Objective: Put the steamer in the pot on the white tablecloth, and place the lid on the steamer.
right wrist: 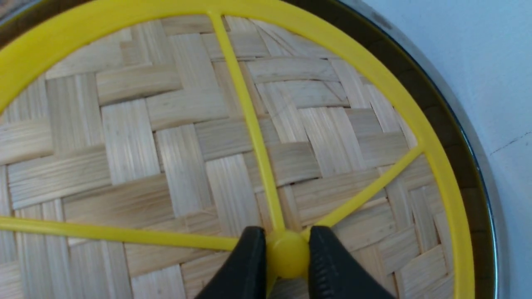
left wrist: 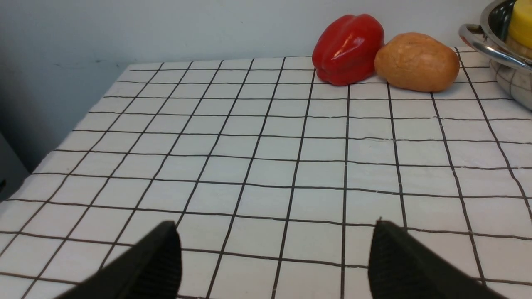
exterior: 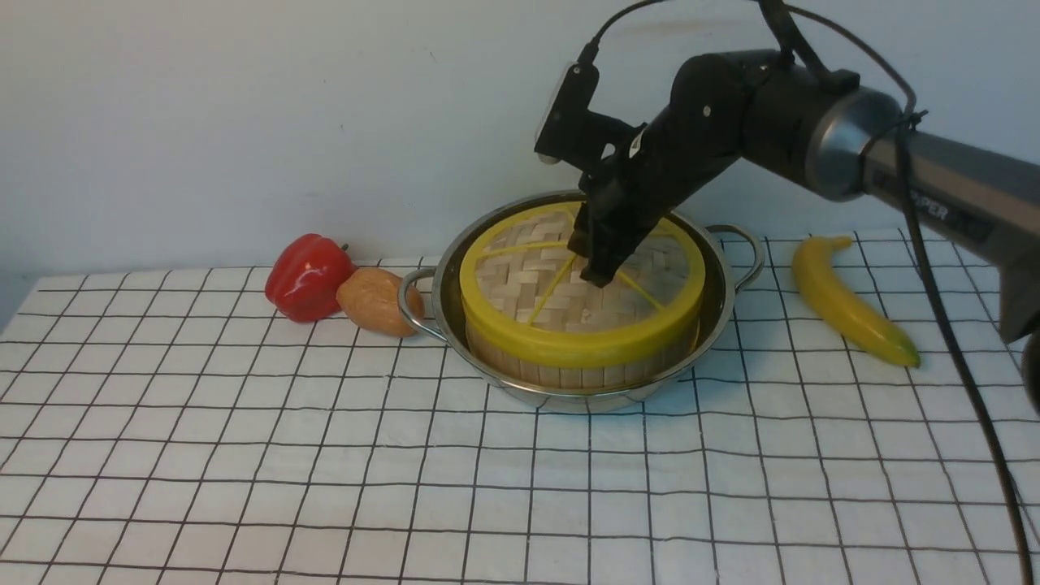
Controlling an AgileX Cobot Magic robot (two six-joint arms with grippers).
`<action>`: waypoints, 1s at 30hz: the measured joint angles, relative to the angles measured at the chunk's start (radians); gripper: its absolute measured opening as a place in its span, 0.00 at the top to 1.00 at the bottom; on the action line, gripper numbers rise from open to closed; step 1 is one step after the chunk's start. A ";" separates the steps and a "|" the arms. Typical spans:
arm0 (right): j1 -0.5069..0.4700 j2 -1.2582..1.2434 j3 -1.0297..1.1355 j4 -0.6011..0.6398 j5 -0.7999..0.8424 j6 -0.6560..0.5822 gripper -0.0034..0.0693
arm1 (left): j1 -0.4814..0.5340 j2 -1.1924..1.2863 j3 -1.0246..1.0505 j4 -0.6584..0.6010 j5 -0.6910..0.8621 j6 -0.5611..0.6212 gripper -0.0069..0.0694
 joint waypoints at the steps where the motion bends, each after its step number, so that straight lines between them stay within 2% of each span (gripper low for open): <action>1: 0.000 0.000 0.000 0.000 0.000 0.000 0.75 | 0.000 0.000 0.000 0.000 0.000 0.000 0.18; 4: 0.000 0.000 0.000 -0.001 -0.016 0.000 0.66 | 0.000 0.000 0.000 0.000 0.000 0.000 0.18; 8: 0.000 -0.002 0.000 -0.027 -0.048 -0.003 0.42 | 0.000 0.000 0.000 0.000 0.000 0.000 0.18; 9: 0.000 -0.011 0.000 -0.040 -0.059 -0.003 0.33 | 0.000 0.000 0.000 0.000 0.000 0.000 0.18; 10: 0.000 -0.010 0.000 -0.041 -0.059 -0.003 0.33 | 0.000 0.000 0.000 0.000 0.000 0.000 0.18; 11: 0.000 -0.017 0.000 -0.052 -0.075 0.002 0.26 | 0.000 0.000 0.000 0.000 0.000 0.000 0.18; 13: 0.000 -0.045 0.003 -0.080 -0.094 0.013 0.21 | 0.000 0.000 0.000 0.000 0.000 0.000 0.18; 15: 0.000 -0.081 0.003 -0.104 -0.115 0.023 0.19 | 0.000 0.000 0.000 0.000 0.000 0.000 0.18; 19: 0.000 -0.181 0.002 -0.163 -0.157 0.082 0.19 | 0.000 0.000 0.000 0.000 0.000 0.000 0.18; 25: 0.000 -0.319 0.000 -0.216 -0.204 0.298 0.28 | 0.000 0.000 0.000 0.000 0.000 0.000 0.18; 26: 0.000 -0.363 0.000 -0.222 -0.207 0.374 0.36 | 0.000 0.000 0.000 0.000 0.000 0.000 0.18; 30: 0.000 -0.443 0.000 -0.222 -0.214 0.533 0.63 | 0.000 0.000 0.000 0.000 0.000 0.000 0.18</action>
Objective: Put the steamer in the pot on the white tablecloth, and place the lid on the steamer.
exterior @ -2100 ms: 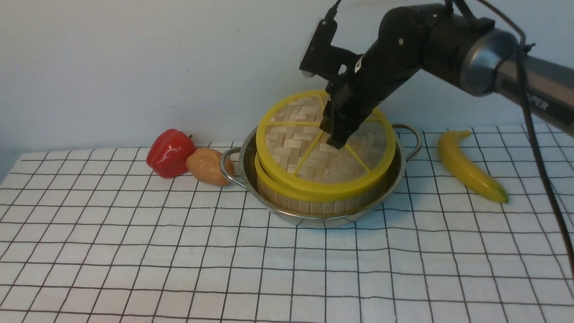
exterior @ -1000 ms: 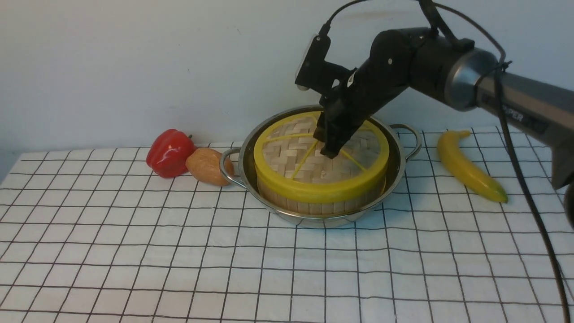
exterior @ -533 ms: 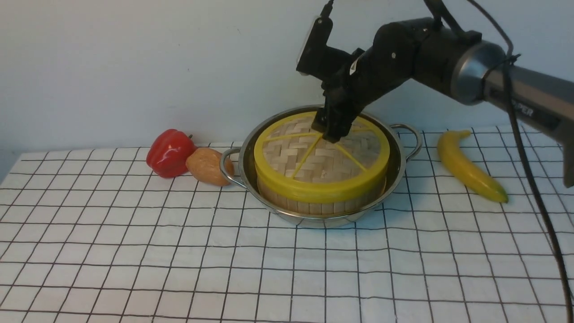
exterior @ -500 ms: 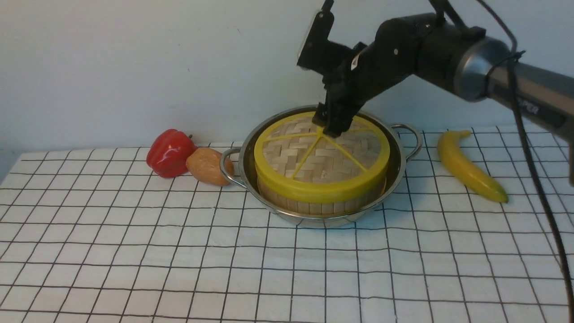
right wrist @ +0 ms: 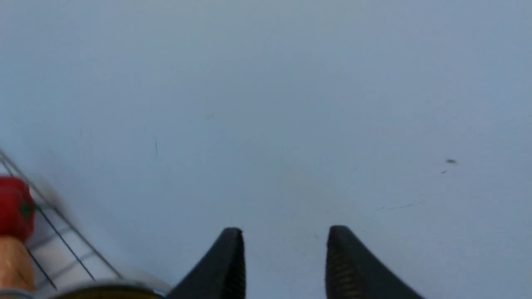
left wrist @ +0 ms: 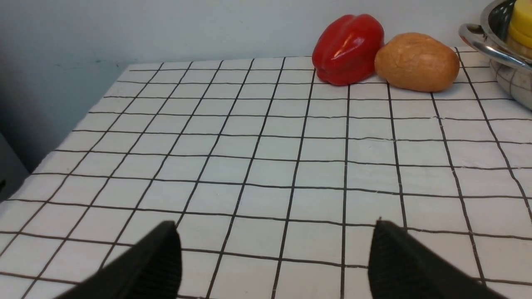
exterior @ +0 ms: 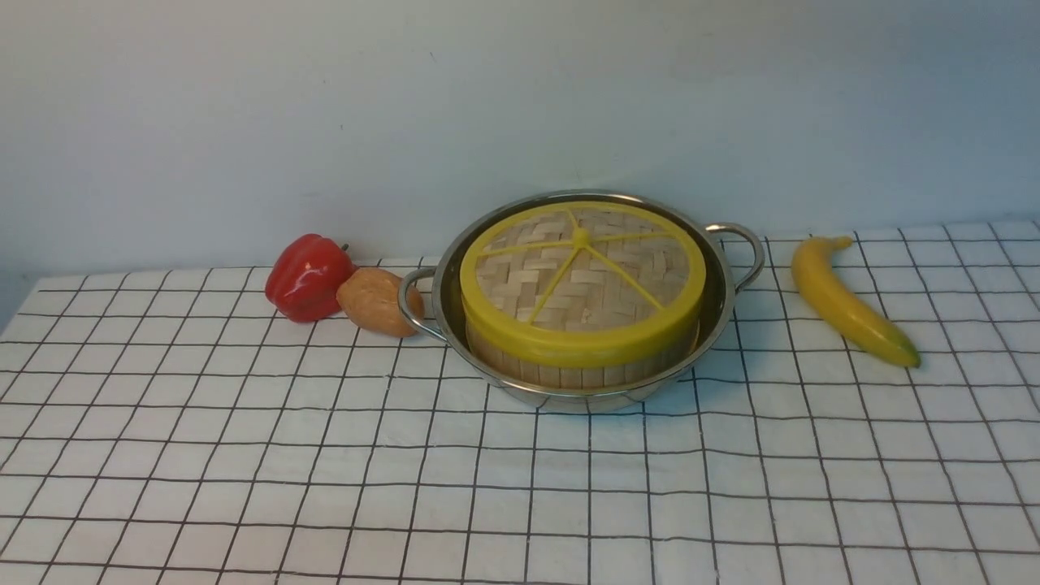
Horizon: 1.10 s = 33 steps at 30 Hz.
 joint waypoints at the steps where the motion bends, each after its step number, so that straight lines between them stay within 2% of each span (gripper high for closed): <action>1: 0.000 -0.007 0.000 0.000 0.000 0.023 0.66 | 0.000 0.000 0.000 0.000 0.000 0.000 0.18; 2: 0.000 -0.033 0.000 0.000 -0.003 0.074 0.78 | 0.000 0.000 0.000 0.000 0.000 0.000 0.18; 5: 0.000 -0.063 0.000 0.006 -0.005 0.167 0.95 | 0.000 0.000 0.000 0.000 0.000 0.000 0.18; 14: 0.000 -0.069 0.000 0.048 0.036 0.248 0.97 | 0.000 0.000 0.000 0.000 0.000 0.000 0.18; 17: -0.001 -0.075 0.000 0.029 0.166 0.281 0.97 | 0.000 0.000 0.000 0.000 0.000 0.000 0.18; 19: -0.014 -0.096 0.039 -0.030 0.336 0.331 0.96 | 0.000 0.000 0.000 0.000 0.000 0.000 0.18; 20: -0.016 -0.100 0.045 -0.035 0.355 0.336 0.96 | 0.000 0.000 0.000 0.000 0.000 0.000 0.18; 21: -0.029 -0.128 0.099 -0.063 0.392 0.353 0.96 | 0.000 0.000 0.000 0.000 0.000 0.000 0.18; 24: -0.078 -0.264 0.329 -0.099 0.364 0.366 0.95 | 0.000 0.000 0.000 0.000 0.000 0.000 0.18; 26: -0.130 -0.435 0.580 -0.094 0.237 0.376 0.94 | 0.000 0.000 0.000 0.000 0.000 0.000 0.18; 27: -0.135 -0.450 0.602 -0.093 0.225 0.376 0.94 | 0.000 0.000 0.000 0.000 0.000 0.000 0.18; 28: -0.187 -0.600 0.808 -0.077 0.120 0.388 0.93 | 0.000 0.000 0.000 0.000 0.000 0.000 0.18; 30: -0.221 -0.685 0.923 -0.071 0.058 0.396 0.92 | 0.000 0.000 0.000 0.000 0.000 0.000 0.18; 31: -0.277 -0.822 1.103 -0.067 -0.051 0.412 0.91 | 0.000 0.000 0.000 0.000 0.000 0.000 0.18; 33: -0.345 -0.986 1.307 -0.067 -0.201 0.427 0.90 | 0.000 0.000 0.000 0.000 0.000 0.000 0.18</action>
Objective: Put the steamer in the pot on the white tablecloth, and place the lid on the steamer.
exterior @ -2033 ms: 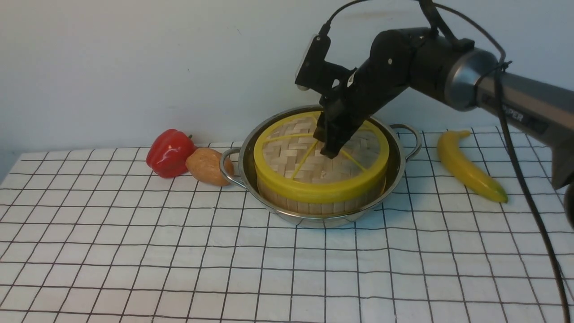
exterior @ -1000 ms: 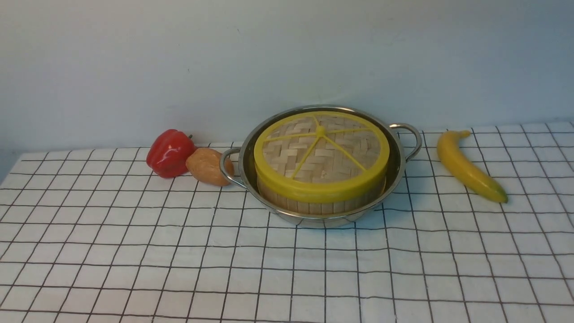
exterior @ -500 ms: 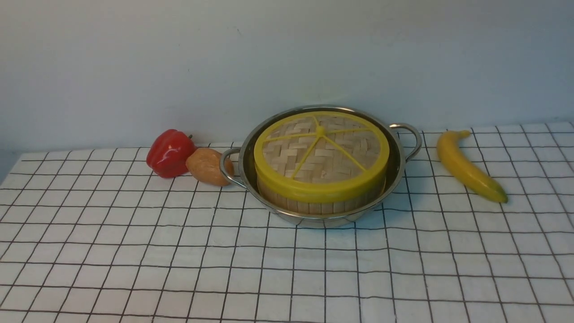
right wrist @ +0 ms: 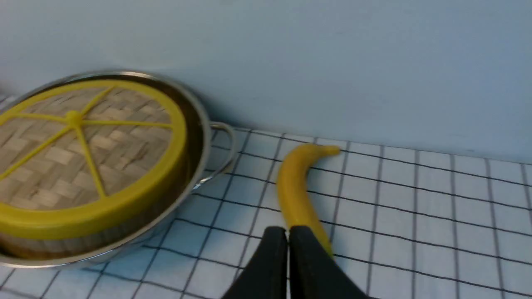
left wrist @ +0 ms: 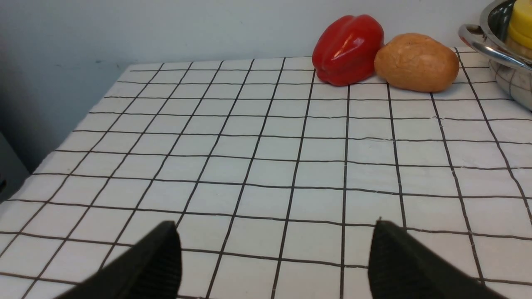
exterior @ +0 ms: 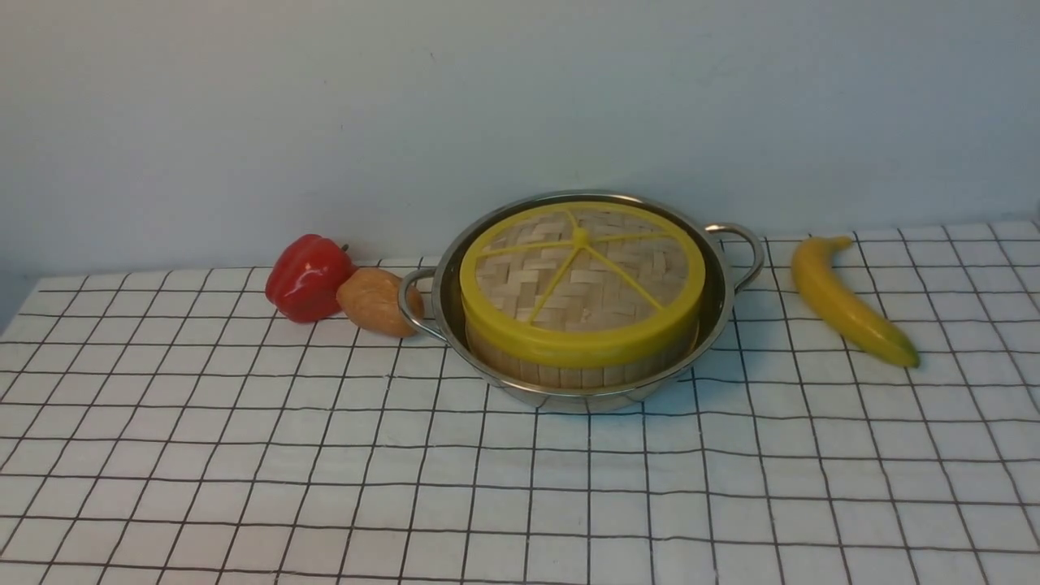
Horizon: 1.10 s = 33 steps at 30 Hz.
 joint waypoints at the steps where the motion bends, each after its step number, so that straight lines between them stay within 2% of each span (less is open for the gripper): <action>1: 0.000 -0.015 0.018 0.001 -0.016 0.000 0.90 | 0.000 0.000 0.000 0.000 0.000 0.000 0.18; 2: -0.049 -0.118 0.140 0.005 -0.120 0.003 0.89 | 0.000 0.000 0.000 0.000 0.000 0.000 0.18; 5: -0.123 -0.303 0.333 0.010 -0.281 0.005 0.86 | 0.000 0.000 0.000 0.000 0.000 0.000 0.18; 9: -0.175 -0.497 0.526 0.022 -0.364 0.014 0.83 | 0.000 0.000 0.000 0.000 0.000 0.000 0.18; 18: -0.176 -0.747 0.737 0.019 -0.373 0.028 0.80 | 0.000 0.000 0.000 0.000 0.000 0.000 0.18; 23: -0.176 -0.794 0.744 0.017 -0.341 0.031 0.79 | 0.000 0.000 0.000 0.000 0.000 0.000 0.18; 29: -0.176 -0.795 0.745 0.015 -0.182 0.031 0.77 | 0.000 0.000 0.000 0.000 0.000 0.000 0.18; 33: -0.176 -0.807 0.746 0.019 -0.162 0.031 0.76 | 0.000 0.000 0.000 0.000 0.000 0.000 0.18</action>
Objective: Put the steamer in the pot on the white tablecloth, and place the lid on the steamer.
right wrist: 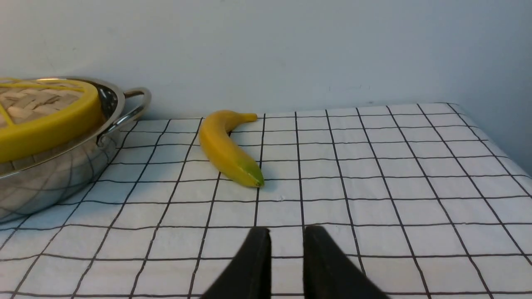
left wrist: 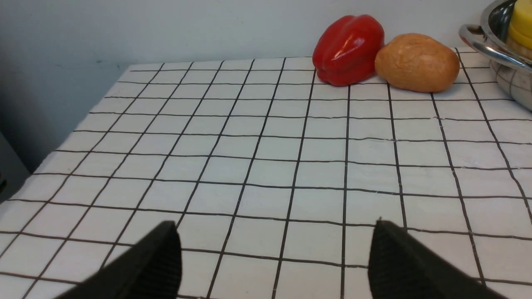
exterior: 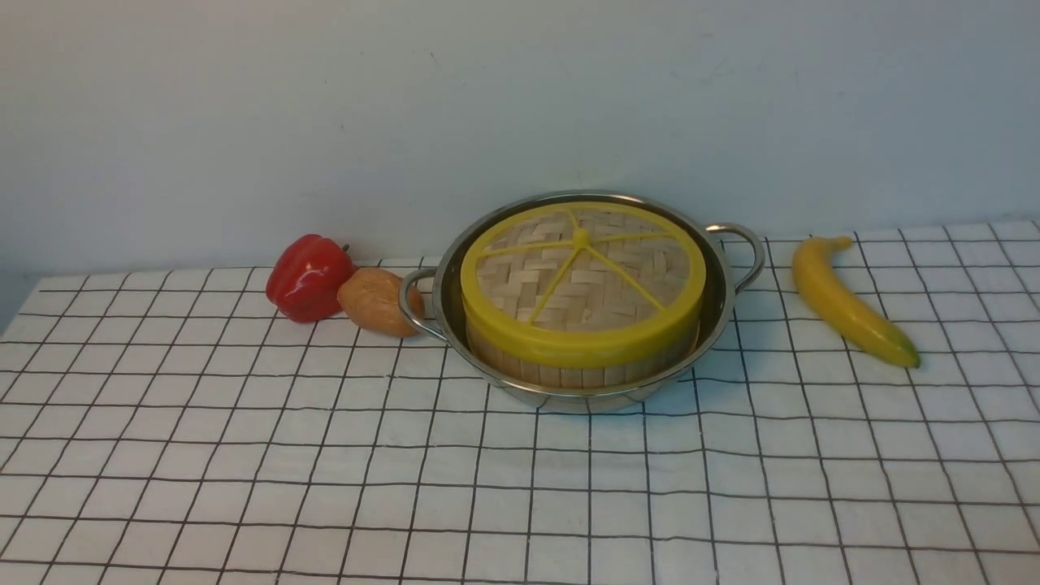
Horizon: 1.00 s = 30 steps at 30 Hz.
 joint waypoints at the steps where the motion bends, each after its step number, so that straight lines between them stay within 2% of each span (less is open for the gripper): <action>1: 0.000 -0.002 0.000 0.000 0.002 0.001 0.75 | 0.000 0.000 0.000 0.000 0.000 0.000 0.18; 30: 0.000 -0.033 0.000 0.026 0.042 -0.021 0.65 | 0.000 0.000 0.000 0.000 0.000 0.000 0.18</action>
